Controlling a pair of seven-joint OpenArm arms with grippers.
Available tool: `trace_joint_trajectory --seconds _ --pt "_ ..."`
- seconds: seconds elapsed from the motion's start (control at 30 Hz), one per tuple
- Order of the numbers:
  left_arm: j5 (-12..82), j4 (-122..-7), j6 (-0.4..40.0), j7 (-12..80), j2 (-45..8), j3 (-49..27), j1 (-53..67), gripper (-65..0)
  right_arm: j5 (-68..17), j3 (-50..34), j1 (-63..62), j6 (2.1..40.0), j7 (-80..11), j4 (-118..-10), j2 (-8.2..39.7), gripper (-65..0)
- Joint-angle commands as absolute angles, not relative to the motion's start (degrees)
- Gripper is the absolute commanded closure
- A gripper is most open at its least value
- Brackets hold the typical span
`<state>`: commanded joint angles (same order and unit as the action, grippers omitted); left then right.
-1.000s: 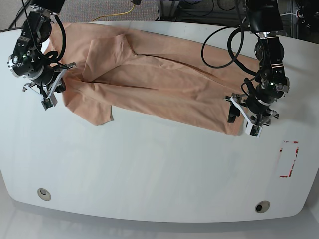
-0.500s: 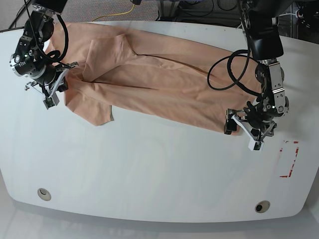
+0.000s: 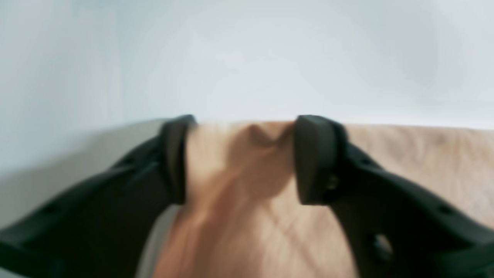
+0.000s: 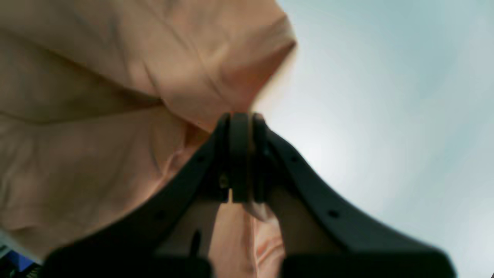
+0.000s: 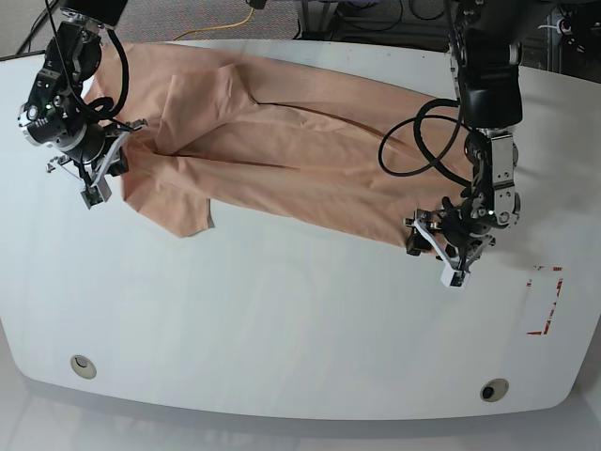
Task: Layout the t-shirt on the table in an organized manner, then fold the t-shirt properly
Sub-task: 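Lower the left gripper onto the shirt edge and grasp it, then drag the held shirt edge away from the robot with the left gripper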
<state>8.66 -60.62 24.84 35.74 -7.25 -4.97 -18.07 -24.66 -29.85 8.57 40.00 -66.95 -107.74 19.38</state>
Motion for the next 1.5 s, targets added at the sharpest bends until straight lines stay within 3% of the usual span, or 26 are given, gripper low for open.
trace_joint_trajectory --seconds 0.2,0.4,0.73,1.5 --pt "8.7 -60.6 24.7 35.7 -7.3 -4.0 -17.7 -23.3 -24.7 -29.8 8.5 40.0 -66.9 -107.7 19.4 0.0" --pt "8.6 -60.6 24.7 35.8 -8.0 -4.1 -17.6 0.0 -24.7 -29.8 8.5 40.0 -66.9 -107.7 19.4 0.0" --pt "8.7 -63.6 24.7 35.7 -8.2 -4.4 -17.2 0.0 -24.7 -29.8 8.5 40.0 -66.9 -107.7 19.4 0.0" --pt "8.7 -95.8 24.8 35.9 -10.3 -4.0 -1.4 0.0 -24.7 -29.8 8.5 40.0 -66.9 -107.7 19.3 0.0"
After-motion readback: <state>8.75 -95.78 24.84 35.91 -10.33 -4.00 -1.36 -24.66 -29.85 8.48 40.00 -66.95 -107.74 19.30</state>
